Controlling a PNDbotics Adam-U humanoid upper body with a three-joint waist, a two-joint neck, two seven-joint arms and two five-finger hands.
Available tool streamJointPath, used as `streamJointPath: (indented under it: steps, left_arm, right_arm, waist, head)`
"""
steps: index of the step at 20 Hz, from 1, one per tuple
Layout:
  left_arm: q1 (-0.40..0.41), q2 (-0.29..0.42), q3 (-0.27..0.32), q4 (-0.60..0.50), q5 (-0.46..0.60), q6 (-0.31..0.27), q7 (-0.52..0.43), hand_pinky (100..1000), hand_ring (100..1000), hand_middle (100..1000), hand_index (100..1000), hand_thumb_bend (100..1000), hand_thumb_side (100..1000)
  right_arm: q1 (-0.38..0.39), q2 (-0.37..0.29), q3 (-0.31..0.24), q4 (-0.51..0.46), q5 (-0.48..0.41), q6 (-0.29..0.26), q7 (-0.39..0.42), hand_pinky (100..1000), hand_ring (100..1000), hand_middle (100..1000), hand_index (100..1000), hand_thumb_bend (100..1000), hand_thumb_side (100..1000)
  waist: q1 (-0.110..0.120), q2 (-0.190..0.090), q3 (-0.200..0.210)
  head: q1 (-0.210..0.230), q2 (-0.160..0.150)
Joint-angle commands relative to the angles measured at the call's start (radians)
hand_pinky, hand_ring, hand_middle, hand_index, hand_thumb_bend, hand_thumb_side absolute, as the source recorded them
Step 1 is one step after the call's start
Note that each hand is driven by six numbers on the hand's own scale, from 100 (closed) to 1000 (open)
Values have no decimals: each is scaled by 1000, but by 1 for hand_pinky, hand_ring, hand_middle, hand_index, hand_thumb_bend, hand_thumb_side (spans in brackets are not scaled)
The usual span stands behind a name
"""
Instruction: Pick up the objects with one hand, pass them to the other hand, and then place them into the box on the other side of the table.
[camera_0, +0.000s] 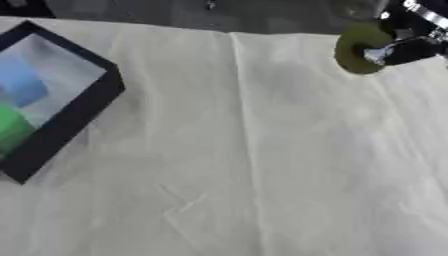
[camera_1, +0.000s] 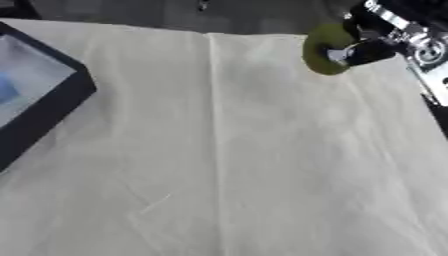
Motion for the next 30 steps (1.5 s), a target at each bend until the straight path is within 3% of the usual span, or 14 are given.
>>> streamJointPath:
  steps: [1,10,21,30]
  left_arm:
    - [-7,38,18,-12,2,-1,4,748,651,618,674,416,420]
    - [-4,37,19,-13,5,-3,8,747,649,616,673,414,422]
    - [5,39,23,-14,5,-1,13,747,648,616,674,412,423]
    - [12,40,25,-15,6,-1,15,747,646,614,673,412,423]
  right_arm:
    - [-13,-40,-9,-23,7,-1,-11,650,503,263,285,391,100]
    - [-2,-35,-11,-59,-5,1,-39,645,502,261,295,387,100]
    - [-5,-28,-9,-60,-27,7,-44,651,516,329,419,378,100]
    - [2,-1,-14,-74,-44,1,-55,646,512,334,435,368,100]
  waist:
    - [3,-31,-1]
    - [2,-33,-1]
    - [3,-30,3]
    - [4,-31,3]
  head:
    - [-1,1]
    - [-3,-1]
    - [-5,0]
    - [-3,3]
